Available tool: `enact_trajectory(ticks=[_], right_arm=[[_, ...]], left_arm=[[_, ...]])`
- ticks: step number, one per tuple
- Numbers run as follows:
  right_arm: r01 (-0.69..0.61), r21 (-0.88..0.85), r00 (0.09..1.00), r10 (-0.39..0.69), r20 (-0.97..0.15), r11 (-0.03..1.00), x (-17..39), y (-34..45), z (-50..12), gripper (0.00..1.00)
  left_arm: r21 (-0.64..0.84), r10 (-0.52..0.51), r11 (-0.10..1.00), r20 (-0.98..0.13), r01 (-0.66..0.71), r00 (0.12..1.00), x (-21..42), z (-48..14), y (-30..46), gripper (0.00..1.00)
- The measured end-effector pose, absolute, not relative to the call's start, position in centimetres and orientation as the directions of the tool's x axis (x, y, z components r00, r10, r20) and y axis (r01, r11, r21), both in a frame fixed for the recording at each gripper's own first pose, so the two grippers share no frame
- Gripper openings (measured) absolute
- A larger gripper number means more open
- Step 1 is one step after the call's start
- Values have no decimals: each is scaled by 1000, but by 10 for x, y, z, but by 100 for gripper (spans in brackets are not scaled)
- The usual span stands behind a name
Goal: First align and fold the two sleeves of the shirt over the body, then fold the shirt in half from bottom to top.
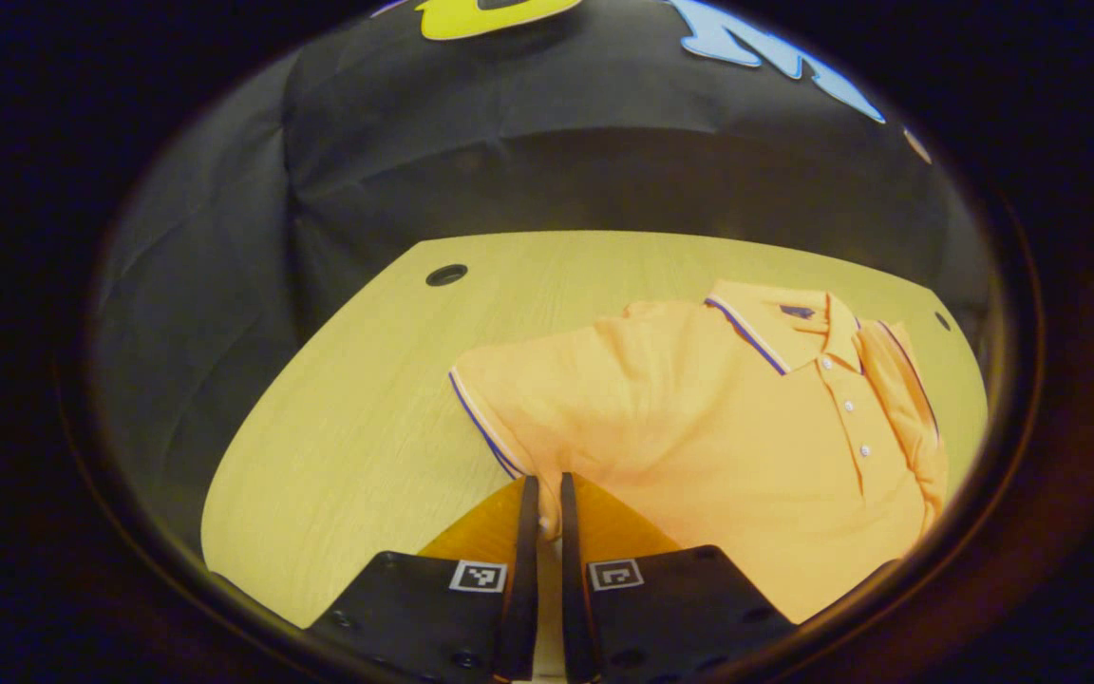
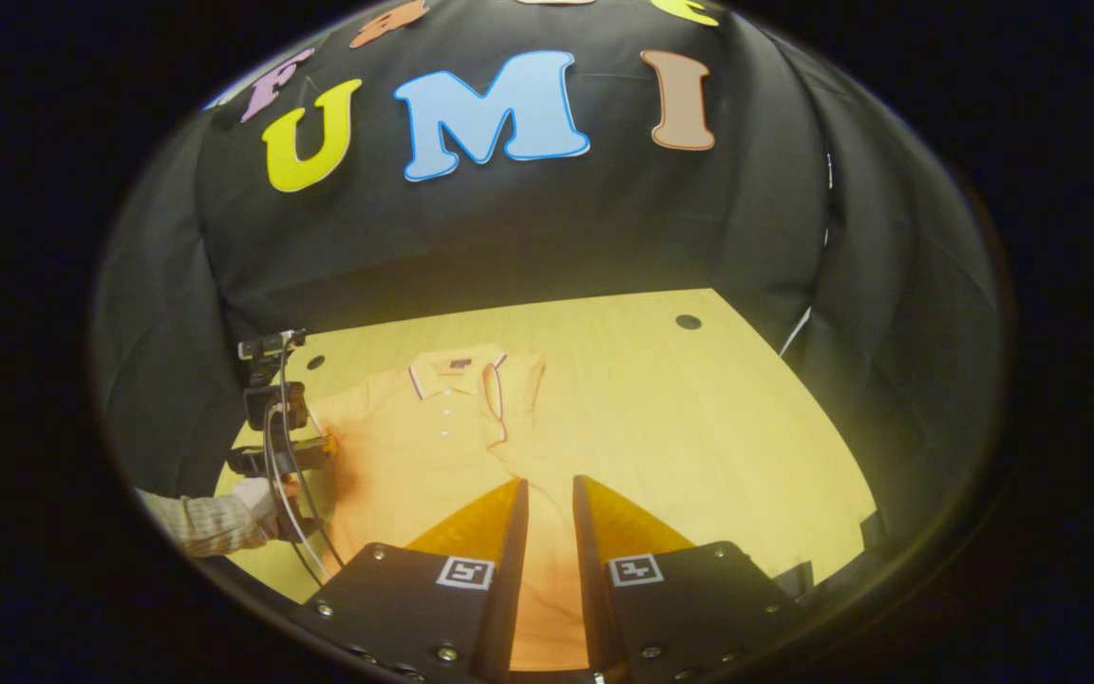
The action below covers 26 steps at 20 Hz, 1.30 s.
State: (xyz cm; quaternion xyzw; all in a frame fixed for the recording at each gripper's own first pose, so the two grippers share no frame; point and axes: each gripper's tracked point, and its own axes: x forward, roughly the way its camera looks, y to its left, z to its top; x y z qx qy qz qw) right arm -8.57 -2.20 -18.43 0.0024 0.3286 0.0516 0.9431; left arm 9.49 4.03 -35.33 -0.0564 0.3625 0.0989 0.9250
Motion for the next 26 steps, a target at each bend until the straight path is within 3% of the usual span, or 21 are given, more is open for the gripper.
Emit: enact_trajectory(ticks=[5, 12, 19, 22, 24, 25, 26], right_arm=[[-65, 67, 772, 93, -628, 996, -90, -31, -189, 30], [-31, 80, 776, 74, -626, 996, -91, -43, -192, 30], [14, 98, 773, 51, -633, 995, -97, -59, -197, 30], [28, 102, 771, 44, -636, 994, -97, -65, -198, 27], [35, 105, 770, 40, -637, 994, -100, -71, -196, 30], [36, 106, 769, 40, -638, 994, -102, -73, -197, 30], [37, 106, 768, 40, -640, 994, -102, -75, -197, 30]], left_arm=[[41, 139, 989, -602, -144, 786, 116, -310, 22, 18], [70, -10, 996, -508, 54, 862, 140, -257, -59, 18], [98, -170, 961, -530, 259, 831, 123, -265, -145, 18], [94, -182, 953, -581, 288, 793, 116, -287, -156, 18], [81, -184, 954, -603, 289, 776, 115, -296, -158, 24], [65, -195, 954, -609, 294, 768, 112, -298, -162, 43], [56, -199, 955, -611, 292, 766, 111, -299, -162, 54]])
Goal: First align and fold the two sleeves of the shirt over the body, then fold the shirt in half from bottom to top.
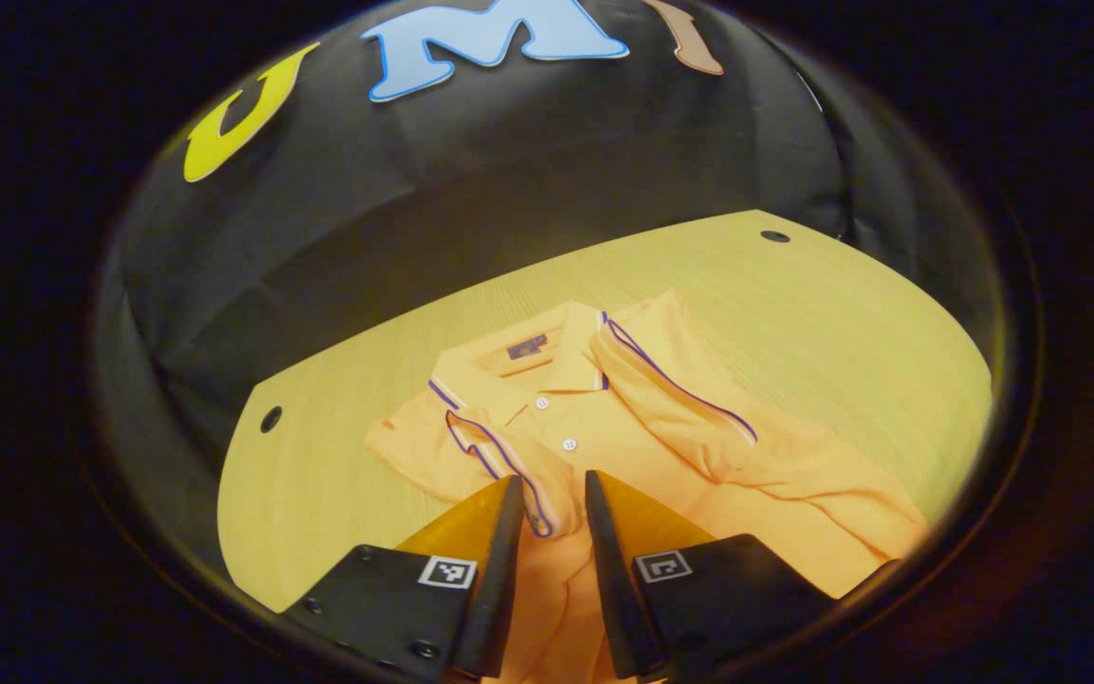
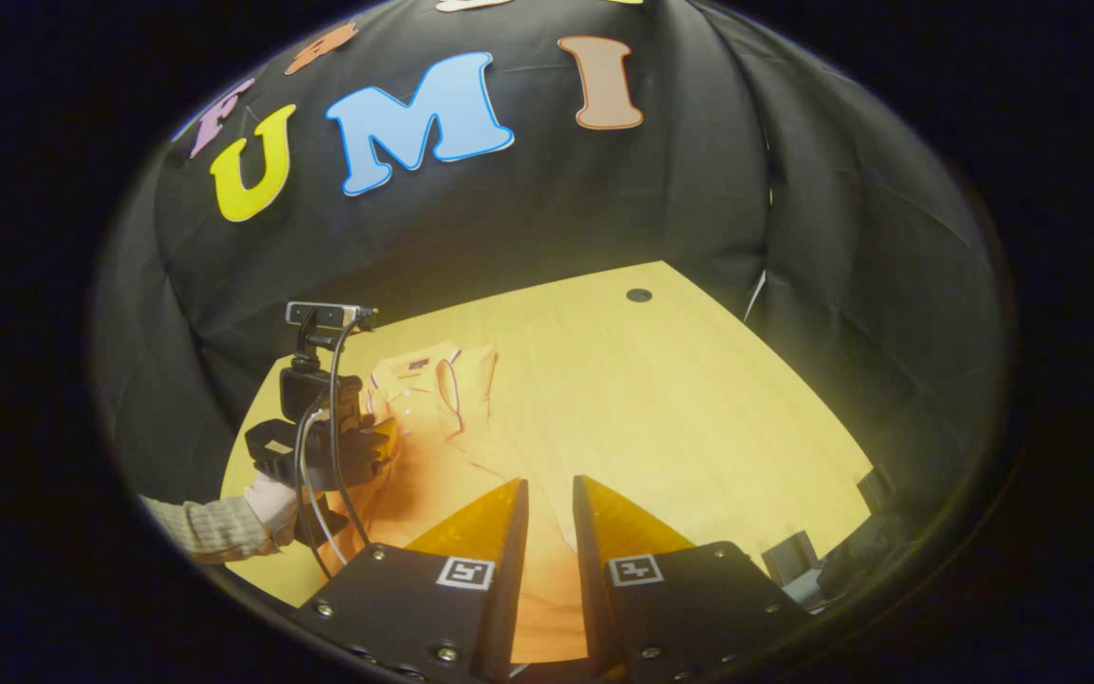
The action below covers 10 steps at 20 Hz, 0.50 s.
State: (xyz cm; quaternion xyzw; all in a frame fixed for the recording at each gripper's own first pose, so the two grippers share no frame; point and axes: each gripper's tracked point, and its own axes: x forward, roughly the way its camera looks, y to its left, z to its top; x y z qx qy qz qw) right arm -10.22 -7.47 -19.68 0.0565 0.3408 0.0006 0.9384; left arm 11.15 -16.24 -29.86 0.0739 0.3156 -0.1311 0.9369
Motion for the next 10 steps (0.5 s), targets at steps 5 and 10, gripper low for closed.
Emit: enact_trajectory(ticks=[5, 10], right_arm=[[24, 106, 761, 51, -647, 994, -103, -79, -203, 30], [-35, 86, 736, 84, -672, 996, -101, -80, -217, 29]], left_arm=[[19, -197, 965, -609, 263, 769, 100, -292, -155, 81], [-60, -205, 975, -607, 212, 768, 63, -276, -123, 81]])
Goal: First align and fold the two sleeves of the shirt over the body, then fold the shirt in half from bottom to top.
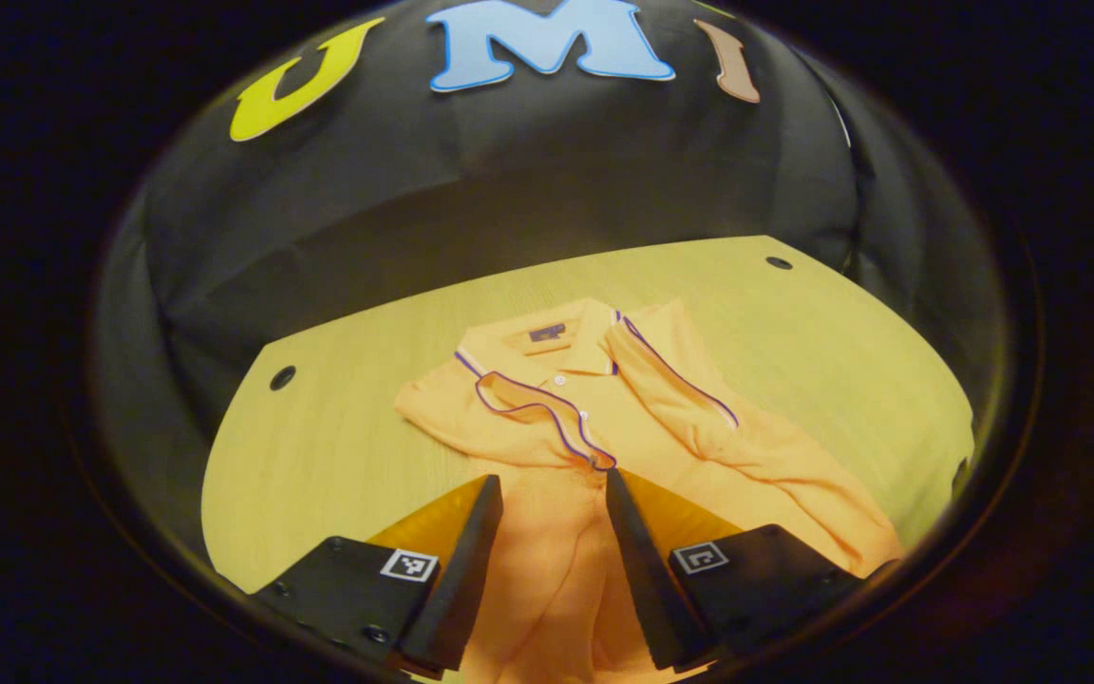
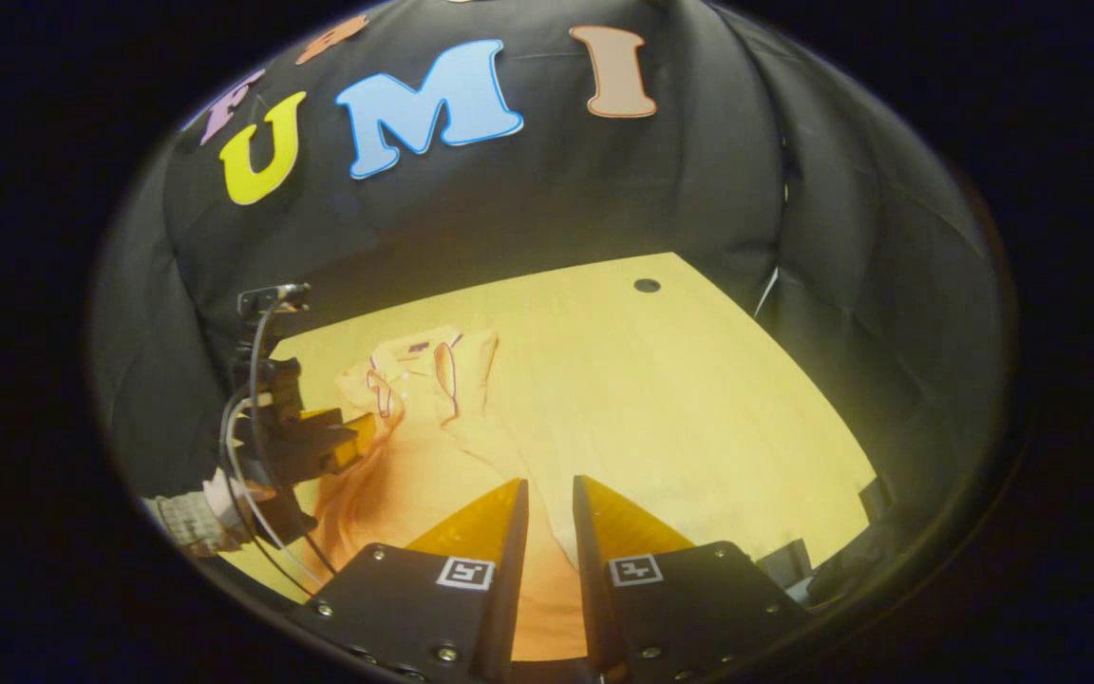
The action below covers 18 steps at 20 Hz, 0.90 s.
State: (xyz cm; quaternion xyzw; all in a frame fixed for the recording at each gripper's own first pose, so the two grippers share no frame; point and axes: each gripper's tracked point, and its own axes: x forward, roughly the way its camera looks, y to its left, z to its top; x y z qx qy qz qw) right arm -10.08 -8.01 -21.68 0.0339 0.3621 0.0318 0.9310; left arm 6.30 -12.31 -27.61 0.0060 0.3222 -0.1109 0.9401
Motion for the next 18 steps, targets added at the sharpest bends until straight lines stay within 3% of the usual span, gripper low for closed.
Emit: enact_trajectory(ticks=[1, 7, 9, 10, 13, 15, 17, 18], right_arm=[[-49, 84, 727, 94, -680, 995, -101, -79, -222, 29], [-165, 83, 637, 171, -752, 983, -107, -66, -257, 31], [-206, 84, 604, 194, -773, 975, -109, -60, -266, 36], [-223, 83, 590, 202, -782, 971, -111, -59, -270, 32], [-260, 90, 544, 222, -809, 962, -116, -53, -282, 36], [-277, 88, 515, 225, -827, 957, -120, -51, -290, 32], [-294, 99, 478, 236, -846, 951, -125, -51, -300, 44], [-303, 100, 461, 238, -855, 948, -127, -51, -304, 45]], left_arm=[[-64, -199, 977, -609, 203, 768, 52, -274, -114, 75], [-95, -173, 985, -643, 146, 746, -18, -273, -70, 75], [-100, -161, 987, -660, 127, 734, -42, -278, -62, 80], [-104, -155, 988, -669, 115, 727, -53, -281, -58, 80], [-100, -134, 991, -695, 90, 706, -85, -286, -46, 80], [-99, -124, 992, -713, 77, 690, -104, -288, -41, 80], [-109, -126, 992, -738, 67, 663, -123, -293, -40, 81], [-113, -128, 991, -750, 66, 649, -131, -295, -40, 78]])
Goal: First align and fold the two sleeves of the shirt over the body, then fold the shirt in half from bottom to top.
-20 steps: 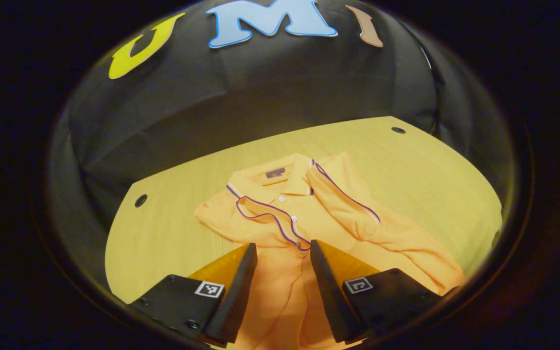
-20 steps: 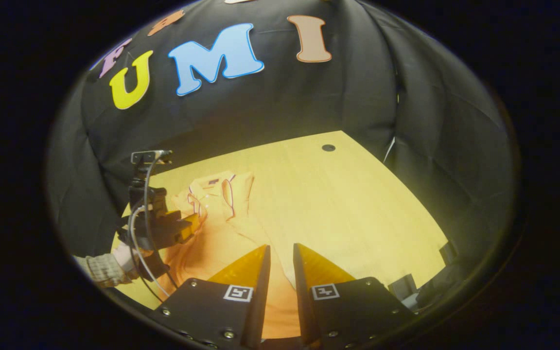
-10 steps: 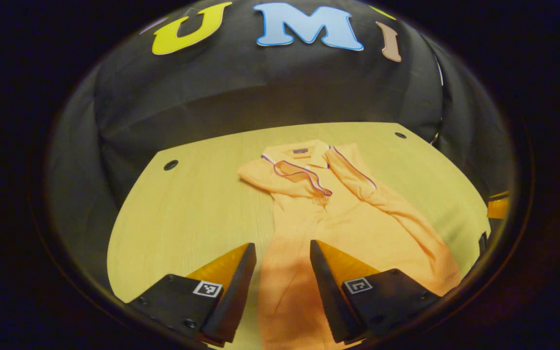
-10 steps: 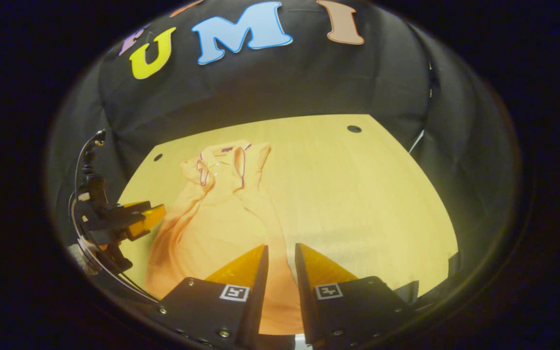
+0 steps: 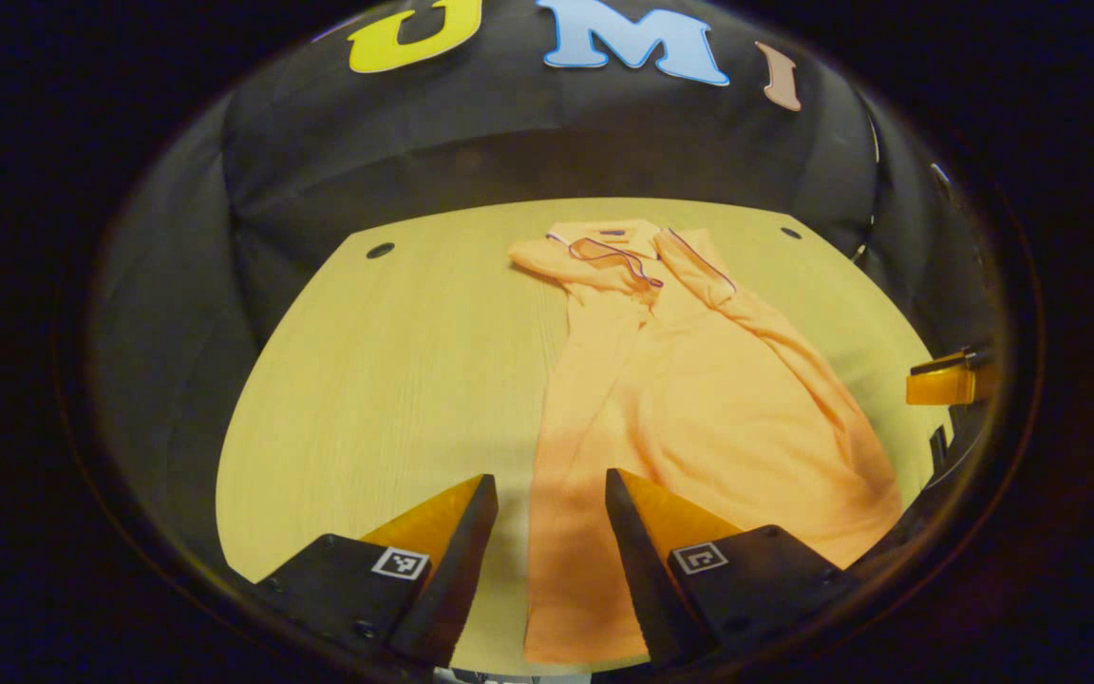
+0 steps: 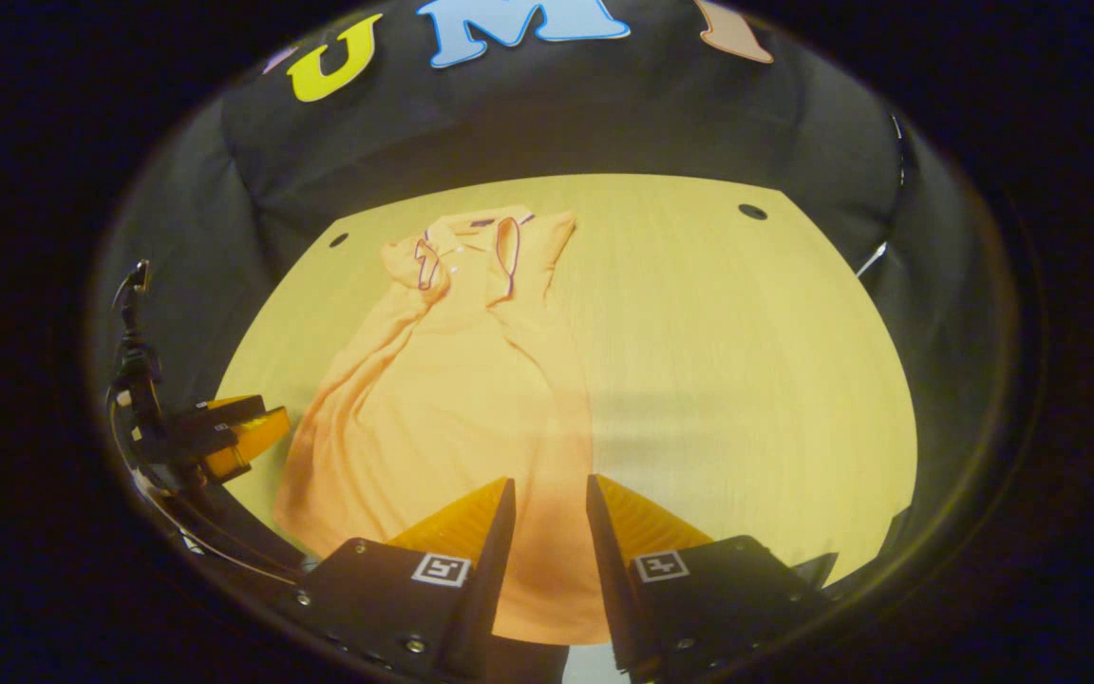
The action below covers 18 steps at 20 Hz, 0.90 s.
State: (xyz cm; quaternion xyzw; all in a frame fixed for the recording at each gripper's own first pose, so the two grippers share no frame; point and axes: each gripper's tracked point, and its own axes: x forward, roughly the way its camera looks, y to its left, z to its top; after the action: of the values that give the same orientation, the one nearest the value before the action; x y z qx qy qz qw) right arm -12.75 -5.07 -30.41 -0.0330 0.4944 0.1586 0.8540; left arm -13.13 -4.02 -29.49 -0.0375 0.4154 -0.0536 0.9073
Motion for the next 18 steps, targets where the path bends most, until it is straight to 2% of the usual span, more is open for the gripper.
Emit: enact_trajectory(ticks=[2, 4, 5, 8, 9, 10, 11, 12, 18], right_arm=[[-319, 106, 422, 241, -874, 942, -138, -47, -315, 49], [-326, 116, 376, 241, -895, 938, -149, -46, -323, 61], [-328, 116, 355, 236, -905, 938, -154, -46, -329, 69], [-323, 152, 276, 246, -929, 934, -172, -42, -341, 83], [-322, 150, 256, 238, -937, 935, -179, -42, -346, 92], [-325, 138, 240, 223, -945, 936, -183, -45, -349, 95], [-330, 130, 229, 213, -950, 935, -188, -46, -350, 96], [-335, 123, 217, 203, -955, 934, -191, -47, -351, 96], [-371, 33, 166, 101, -981, 928, -202, -60, -365, 96]], left_arm=[[-113, -135, 991, -776, 74, 617, -151, -300, -42, 80], [-109, -138, 990, -805, 84, 577, -169, -307, -42, 84], [-114, -145, 989, -815, 90, 561, -178, -310, -44, 91], [-118, -155, 988, -844, 102, 513, -196, -319, -47, 92], [-118, -155, 987, -854, 105, 497, -203, -321, -47, 92], [-117, -154, 987, -866, 108, 475, -208, -323, -47, 94], [-117, -156, 987, -876, 113, 456, -213, -326, -47, 99], [-118, -158, 986, -887, 117, 434, -219, -328, -47, 100], [-104, -135, 988, -938, 113, 320, -233, -351, -42, 99]])
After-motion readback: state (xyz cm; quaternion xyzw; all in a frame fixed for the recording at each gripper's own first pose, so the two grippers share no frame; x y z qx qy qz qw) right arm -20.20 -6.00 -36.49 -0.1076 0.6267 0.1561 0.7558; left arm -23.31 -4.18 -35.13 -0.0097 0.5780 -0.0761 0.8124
